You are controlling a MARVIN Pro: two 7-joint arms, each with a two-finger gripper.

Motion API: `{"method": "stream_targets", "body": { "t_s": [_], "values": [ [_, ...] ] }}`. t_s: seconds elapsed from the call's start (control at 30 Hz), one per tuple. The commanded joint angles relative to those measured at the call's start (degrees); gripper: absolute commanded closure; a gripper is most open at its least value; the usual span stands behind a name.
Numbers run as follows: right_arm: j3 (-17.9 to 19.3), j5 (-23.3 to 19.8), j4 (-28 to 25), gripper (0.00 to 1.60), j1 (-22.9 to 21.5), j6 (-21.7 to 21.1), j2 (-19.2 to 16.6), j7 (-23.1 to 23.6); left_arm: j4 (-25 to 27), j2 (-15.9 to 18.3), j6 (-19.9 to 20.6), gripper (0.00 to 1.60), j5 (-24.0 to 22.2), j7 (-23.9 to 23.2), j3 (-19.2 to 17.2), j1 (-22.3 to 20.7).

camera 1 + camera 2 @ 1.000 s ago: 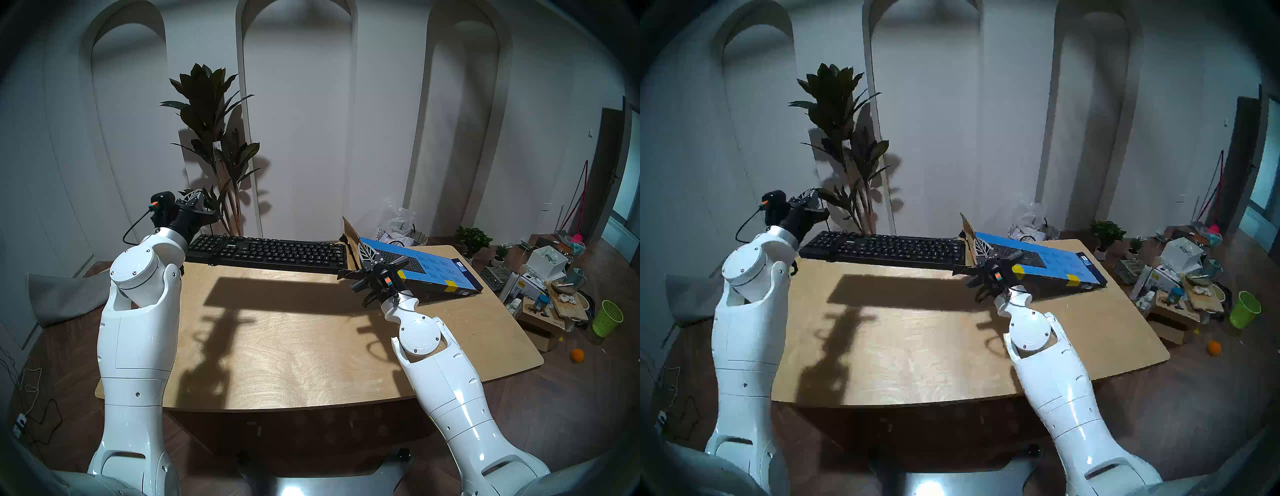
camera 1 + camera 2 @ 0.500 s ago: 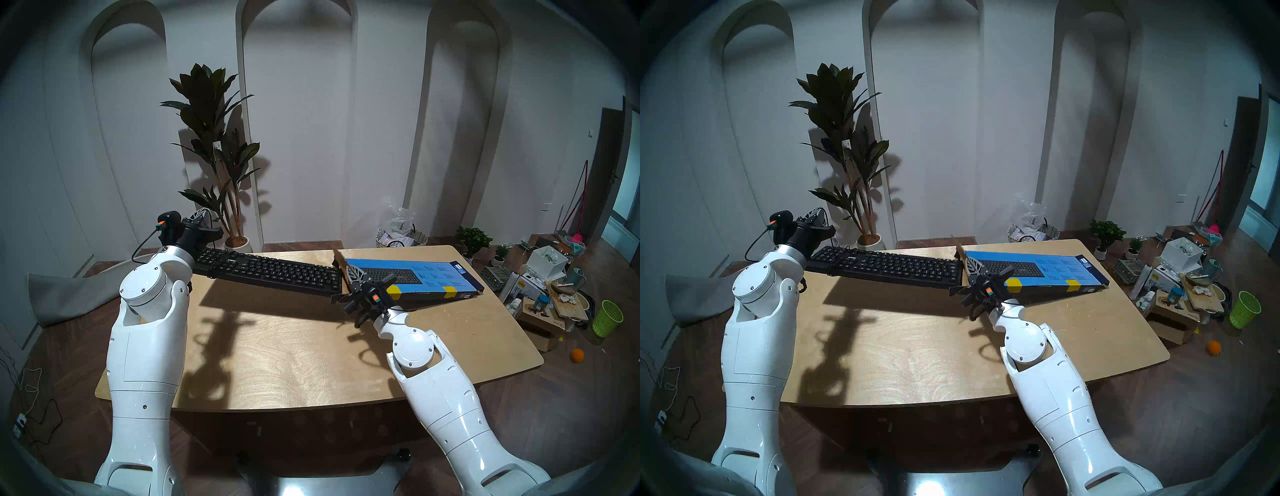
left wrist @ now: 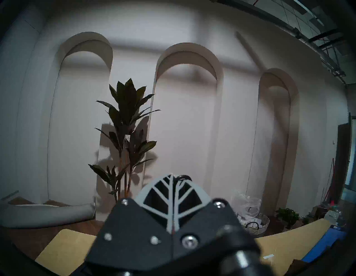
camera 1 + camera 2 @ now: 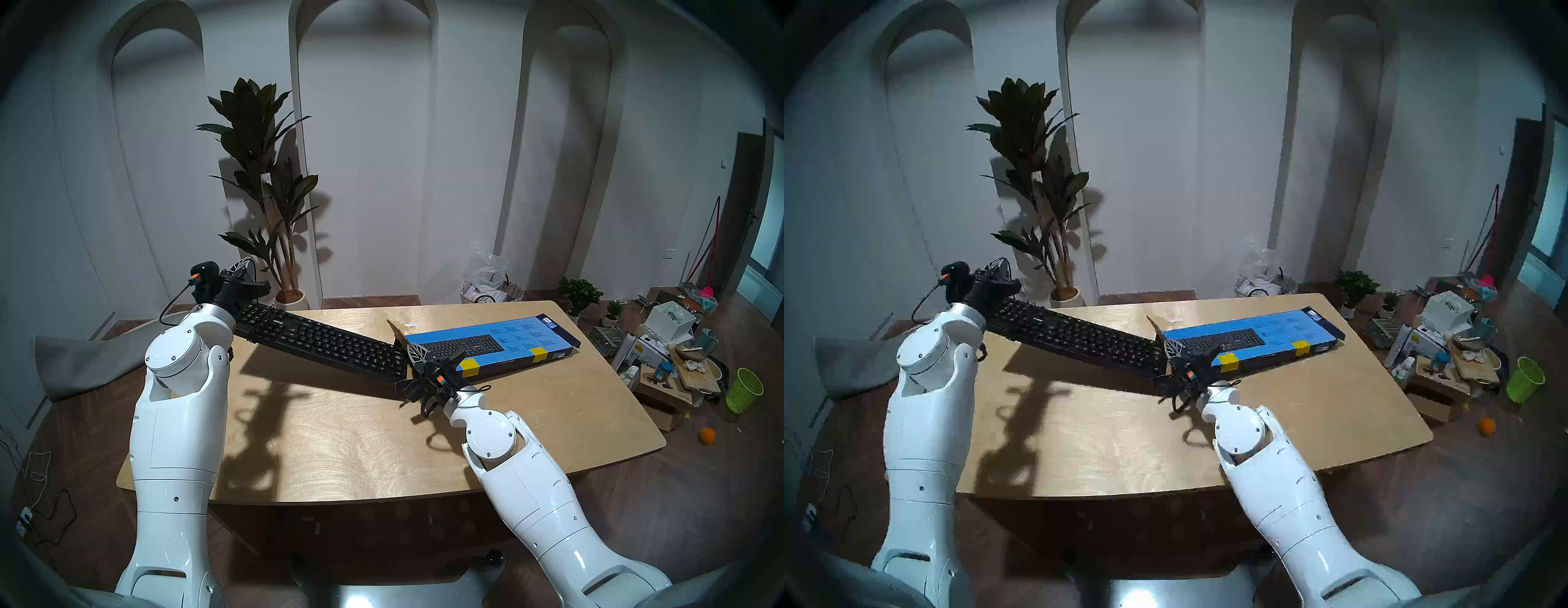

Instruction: Unwrap the new keyboard and set the wrapping aside

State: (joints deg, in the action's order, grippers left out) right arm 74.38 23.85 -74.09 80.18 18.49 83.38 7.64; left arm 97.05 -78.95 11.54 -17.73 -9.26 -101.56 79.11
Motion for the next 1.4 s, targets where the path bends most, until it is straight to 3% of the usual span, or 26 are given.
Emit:
{"method": "stream_targets", "body": {
  "t_s": [0.0, 0.2, 0.6, 1.37],
  "values": [
    [2.2, 0.0, -0.1, 1.6, -2.9, 1.5, -1.9, -0.7, 0.6, 0.0, -1.8, 1.6, 0.4, 0.0, -0.1, -0.5],
    [4.3, -0.6, 1.6, 1.6, -2.9, 2.4, -2.1, -1.8, -1.0, -0.6, -4.6, 1.6, 1.6, 0.6, 0.3, 1.7],
    [4.0, -0.4, 3.9, 1.6, -3.4, 4.3, -1.4, -3.2, -5.1, -2.6, -9.9, 1.6, 4.4, 2.8, 1.9, 4.3],
    [2.9, 0.6, 7.2, 1.6, -6.2, 4.9, -0.6, -4.7, -6.8, -1.9, -11.1, 1.6, 4.5, 2.0, 0.6, 5.0]
  ]
}}
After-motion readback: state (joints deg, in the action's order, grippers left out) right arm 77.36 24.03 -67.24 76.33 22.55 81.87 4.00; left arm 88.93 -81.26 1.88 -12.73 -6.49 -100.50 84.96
